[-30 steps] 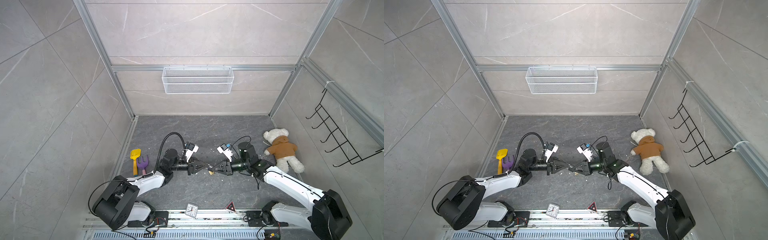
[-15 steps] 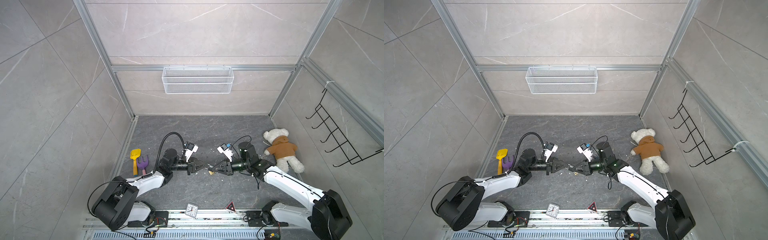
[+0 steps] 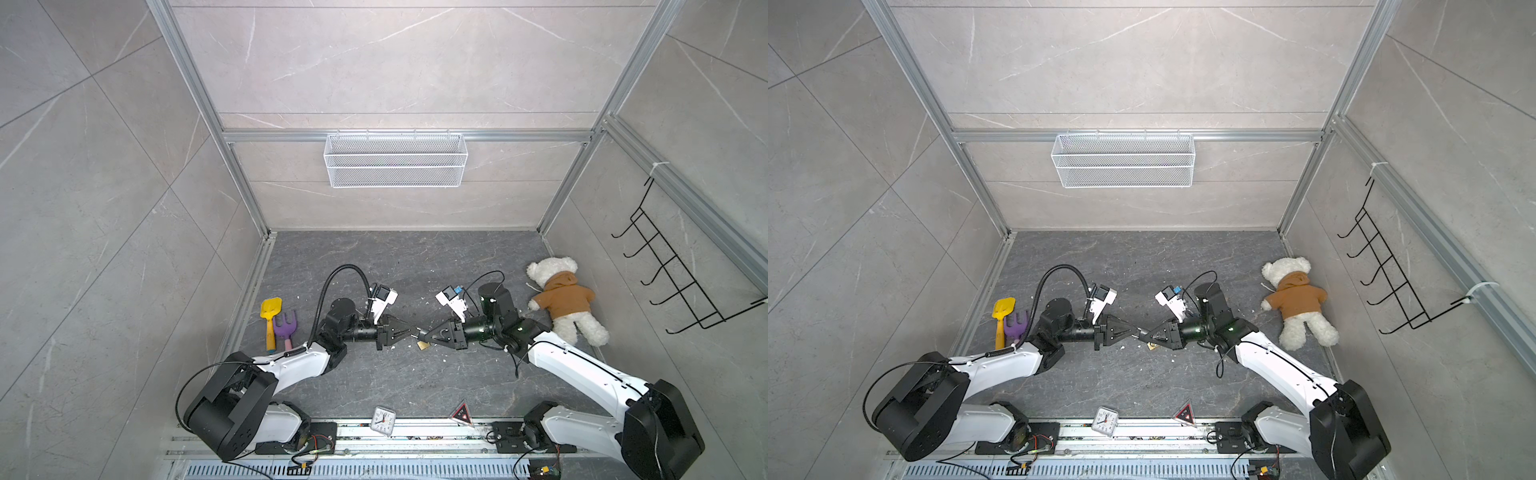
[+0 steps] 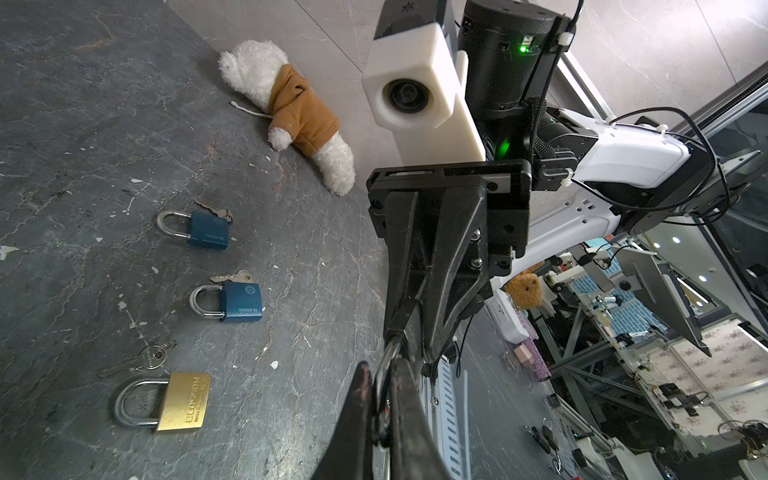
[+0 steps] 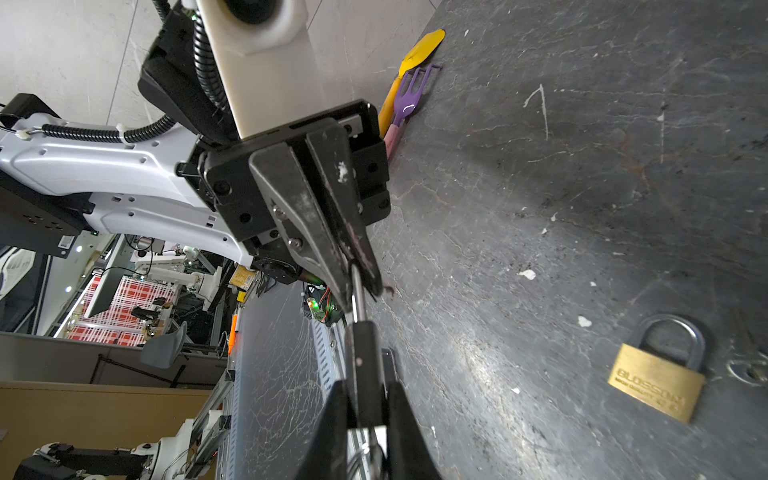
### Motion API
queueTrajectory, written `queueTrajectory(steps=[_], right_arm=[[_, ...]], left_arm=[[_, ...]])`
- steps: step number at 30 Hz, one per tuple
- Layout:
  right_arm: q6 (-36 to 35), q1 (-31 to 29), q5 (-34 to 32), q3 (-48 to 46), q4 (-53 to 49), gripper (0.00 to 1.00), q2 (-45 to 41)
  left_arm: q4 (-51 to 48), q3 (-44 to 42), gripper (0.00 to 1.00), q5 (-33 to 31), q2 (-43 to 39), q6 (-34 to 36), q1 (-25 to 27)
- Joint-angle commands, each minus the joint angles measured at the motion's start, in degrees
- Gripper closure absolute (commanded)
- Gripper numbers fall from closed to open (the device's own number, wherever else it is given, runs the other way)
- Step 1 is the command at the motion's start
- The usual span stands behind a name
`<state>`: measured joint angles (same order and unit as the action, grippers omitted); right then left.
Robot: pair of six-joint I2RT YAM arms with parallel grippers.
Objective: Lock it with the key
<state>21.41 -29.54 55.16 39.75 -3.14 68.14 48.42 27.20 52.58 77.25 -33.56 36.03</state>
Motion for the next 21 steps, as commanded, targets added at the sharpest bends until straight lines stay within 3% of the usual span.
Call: queueTrajectory(steps=[1, 9, 21], right_arm=[[2.4, -0.5, -1.4, 0.9, 6.7, 1.0, 0.9], [3.9, -0.5, -1.1, 0.8, 10.9, 1.0, 1.9], [3.1, -0.5, -1.6, 0.5, 10.5, 1.0, 1.5]], left_arm=[[3.8, 2.0, 1.0, 0.9, 0.1, -0.4, 5.1], [2.9, 3.0, 1.0, -0.6, -0.1, 0.0, 9.2], [3.7, 3.3, 1.0, -1.2, 0.6, -0.5, 10.4]])
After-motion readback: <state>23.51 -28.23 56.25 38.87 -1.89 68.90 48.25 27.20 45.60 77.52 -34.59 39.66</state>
